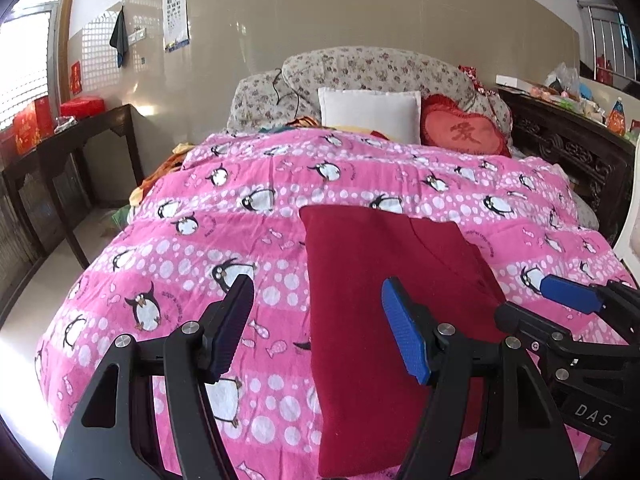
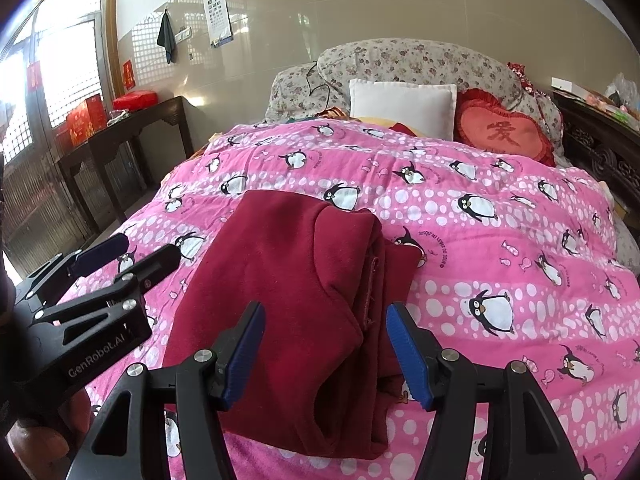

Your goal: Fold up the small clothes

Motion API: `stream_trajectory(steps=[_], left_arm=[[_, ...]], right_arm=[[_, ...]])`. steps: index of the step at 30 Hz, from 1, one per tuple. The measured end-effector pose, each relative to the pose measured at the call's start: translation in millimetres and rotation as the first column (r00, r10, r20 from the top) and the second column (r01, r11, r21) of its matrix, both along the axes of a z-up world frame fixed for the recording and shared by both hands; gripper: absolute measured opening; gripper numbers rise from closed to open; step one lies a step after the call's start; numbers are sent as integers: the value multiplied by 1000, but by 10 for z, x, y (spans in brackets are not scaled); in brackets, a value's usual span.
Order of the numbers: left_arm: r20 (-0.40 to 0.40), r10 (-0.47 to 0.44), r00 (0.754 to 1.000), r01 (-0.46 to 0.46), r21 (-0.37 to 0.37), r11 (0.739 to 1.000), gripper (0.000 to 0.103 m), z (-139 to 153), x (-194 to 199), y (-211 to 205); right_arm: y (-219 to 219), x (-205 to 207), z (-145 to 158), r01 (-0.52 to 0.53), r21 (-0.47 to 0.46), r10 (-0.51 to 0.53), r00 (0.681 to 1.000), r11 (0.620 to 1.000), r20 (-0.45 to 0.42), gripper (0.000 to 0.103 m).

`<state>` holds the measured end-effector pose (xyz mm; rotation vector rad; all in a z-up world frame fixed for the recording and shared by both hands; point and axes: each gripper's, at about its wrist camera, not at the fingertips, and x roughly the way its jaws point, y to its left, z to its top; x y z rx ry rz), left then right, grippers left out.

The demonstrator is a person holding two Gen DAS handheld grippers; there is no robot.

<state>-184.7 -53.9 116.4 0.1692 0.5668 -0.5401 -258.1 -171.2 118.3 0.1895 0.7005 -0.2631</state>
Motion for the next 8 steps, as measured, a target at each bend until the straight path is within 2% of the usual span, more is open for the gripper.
stream_trajectory(steps=[8], left_arm=[[5, 8, 1000, -8, 6, 1000, 67, 3, 55, 33]], right_arm=[[-88, -7, -20, 11, 18, -11, 1000, 1000, -4, 61]])
